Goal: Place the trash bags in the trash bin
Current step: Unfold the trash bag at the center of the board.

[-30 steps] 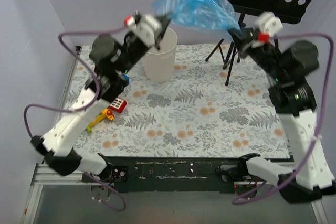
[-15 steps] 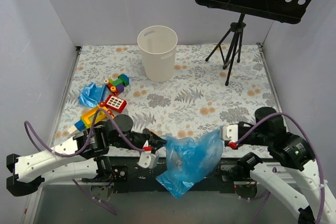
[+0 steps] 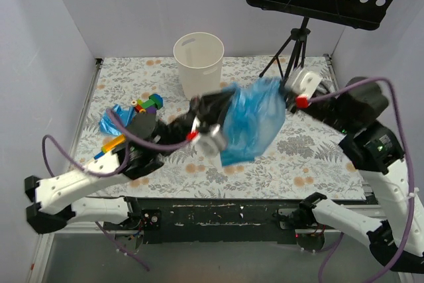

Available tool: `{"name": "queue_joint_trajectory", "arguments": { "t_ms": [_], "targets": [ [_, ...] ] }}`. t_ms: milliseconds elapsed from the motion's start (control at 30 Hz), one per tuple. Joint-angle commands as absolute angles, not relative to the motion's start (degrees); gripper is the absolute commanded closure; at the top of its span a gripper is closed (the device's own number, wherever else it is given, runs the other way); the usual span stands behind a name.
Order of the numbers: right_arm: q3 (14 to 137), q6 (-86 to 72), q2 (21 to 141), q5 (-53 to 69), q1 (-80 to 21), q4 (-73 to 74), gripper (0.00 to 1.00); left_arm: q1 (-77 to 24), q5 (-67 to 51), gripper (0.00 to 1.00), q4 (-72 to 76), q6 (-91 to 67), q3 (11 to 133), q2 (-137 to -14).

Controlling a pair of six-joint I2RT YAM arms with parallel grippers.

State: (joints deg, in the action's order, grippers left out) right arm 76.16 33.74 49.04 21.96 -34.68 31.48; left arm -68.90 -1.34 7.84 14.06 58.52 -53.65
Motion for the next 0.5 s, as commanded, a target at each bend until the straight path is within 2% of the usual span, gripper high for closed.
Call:
{"name": "queue_joint_trajectory", "arguments": {
  "t_ms": [0,33,67,100,167,200,233,333,400,467],
  "targets": [
    [99.1,30.4,65.0,0.3,-34.1,6.8,0.99,-58.7,18.5,1.00,15.7,6.1,96.7,-78.1],
    [105.1,31.6,71.2,-0.4,-31.3,12.4,0.99,-51.7,15.8,1.00,-4.5,-5.9,109.3,-84.9],
    [113.1,30.2,79.0,2.6,-27.1,23.7,0.99,-47.4,13.7,1.00,-22.1,-12.2,122.6,-93.1],
    [119.6,25.2,85.2,5.1,-22.8,40.0,0.99,-44.2,12.8,1.00,-34.6,-16.6,130.9,-99.9],
    [121.6,22.8,94.1,15.1,-15.0,60.4,0.99,-40.4,7.3,1.00,-56.4,-20.5,136.1,-106.1],
    [118.7,24.3,95.3,17.4,-14.8,69.2,0.99,-39.4,1.7,1.00,-64.8,-22.7,134.1,-105.6],
    [108.0,25.4,92.1,21.1,-14.6,70.0,0.99,-39.3,-4.2,1.00,-69.0,-23.6,127.2,-103.3],
    [84.8,29.6,75.1,32.9,-14.8,67.6,0.99,-40.7,-16.8,1.00,-65.0,-26.9,104.2,-88.7],
    [78.0,32.0,62.1,39.9,-14.9,67.9,0.99,-42.2,-21.5,1.00,-59.3,-27.6,93.1,-79.4],
    [75.4,34.1,55.1,44.7,-14.9,69.9,0.99,-42.1,-24.0,1.00,-58.5,-27.2,88.3,-73.8]
  ]
}}
